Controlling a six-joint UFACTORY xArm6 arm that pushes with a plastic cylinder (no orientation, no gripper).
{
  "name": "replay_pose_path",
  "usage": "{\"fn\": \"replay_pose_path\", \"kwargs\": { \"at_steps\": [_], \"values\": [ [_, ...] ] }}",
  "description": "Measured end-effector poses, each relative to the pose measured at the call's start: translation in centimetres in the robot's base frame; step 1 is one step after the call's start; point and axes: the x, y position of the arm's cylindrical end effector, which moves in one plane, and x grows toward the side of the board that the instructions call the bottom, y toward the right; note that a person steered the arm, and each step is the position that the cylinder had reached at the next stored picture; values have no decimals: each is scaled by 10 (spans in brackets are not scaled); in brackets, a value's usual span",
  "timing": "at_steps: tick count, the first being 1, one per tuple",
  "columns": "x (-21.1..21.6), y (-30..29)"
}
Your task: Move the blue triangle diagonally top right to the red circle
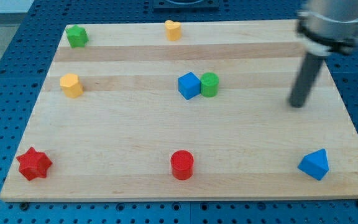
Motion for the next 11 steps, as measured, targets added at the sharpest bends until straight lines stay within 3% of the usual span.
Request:
{"fn": "replay_pose_path", "kwargs": {
  "at_steps": [1, 2, 4, 6, 7, 8, 9, 11],
  "values": [
    [53, 72],
    [110, 73],
    [119, -40],
    [161, -55],
    [165, -86],
    [131, -117],
    [87, -124],
    [65, -130]
  ]
}}
